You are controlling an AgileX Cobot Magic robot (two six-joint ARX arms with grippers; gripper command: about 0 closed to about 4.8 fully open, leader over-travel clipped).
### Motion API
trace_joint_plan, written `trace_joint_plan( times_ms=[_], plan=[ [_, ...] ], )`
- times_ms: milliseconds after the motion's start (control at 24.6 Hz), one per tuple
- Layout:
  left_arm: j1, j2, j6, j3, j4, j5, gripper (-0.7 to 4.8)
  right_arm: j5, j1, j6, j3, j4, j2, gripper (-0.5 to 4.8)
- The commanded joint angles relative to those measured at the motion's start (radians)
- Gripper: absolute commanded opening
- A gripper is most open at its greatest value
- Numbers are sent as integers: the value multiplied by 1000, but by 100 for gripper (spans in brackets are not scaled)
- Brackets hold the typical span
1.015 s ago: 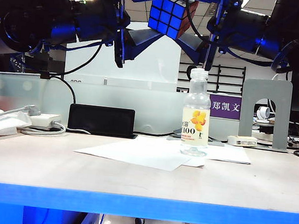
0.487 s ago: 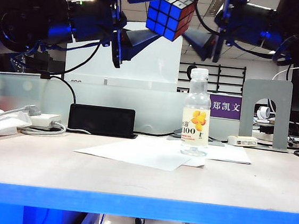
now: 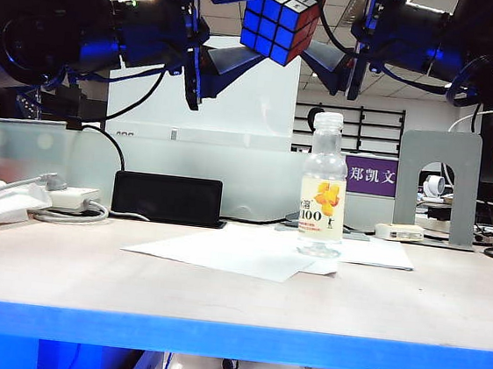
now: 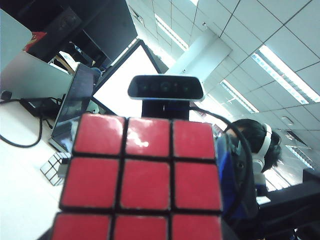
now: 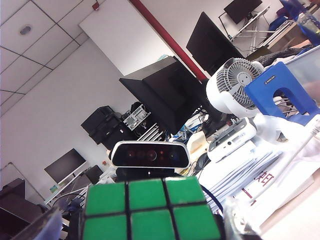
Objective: Rotate the Rubik's Cube so that the bottom side is facing up.
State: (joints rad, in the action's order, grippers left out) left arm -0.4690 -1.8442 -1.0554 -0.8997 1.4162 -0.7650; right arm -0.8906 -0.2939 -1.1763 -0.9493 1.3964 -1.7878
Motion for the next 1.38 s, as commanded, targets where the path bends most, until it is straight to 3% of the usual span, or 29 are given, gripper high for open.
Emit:
trace_joint_plan(
  times_ms=[41,244,366,569,731,812,934,1218,1381],
  plan=[
    [1,6,6,-19,33,52,268,-24,-6,-10,-2,17,4,418],
    [1,6,3,-59,33,46,268,-21,-7,-10,-2,17,4,417],
    [-2,6,-14,-66,32,34,268,-21,-7,-10,-2,17,4,337],
    [-2,6,-36,-65,32,2,268,-26,-7,-10,-2,17,4,331],
    [-2,6,-34,-65,23,-25,269,-29,-7,-10,-2,17,5,263],
    [-2,6,-34,-65,1,-25,297,-29,-7,-10,-2,17,5,264],
    [-2,6,-30,-65,-40,-26,453,-32,-7,-10,-2,18,5,264],
    [-2,6,-24,-65,-61,-35,479,-32,-7,-10,-3,18,5,263],
    [0,6,31,-65,-156,-94,479,-37,-6,-9,-3,17,5,263]
  ],
)
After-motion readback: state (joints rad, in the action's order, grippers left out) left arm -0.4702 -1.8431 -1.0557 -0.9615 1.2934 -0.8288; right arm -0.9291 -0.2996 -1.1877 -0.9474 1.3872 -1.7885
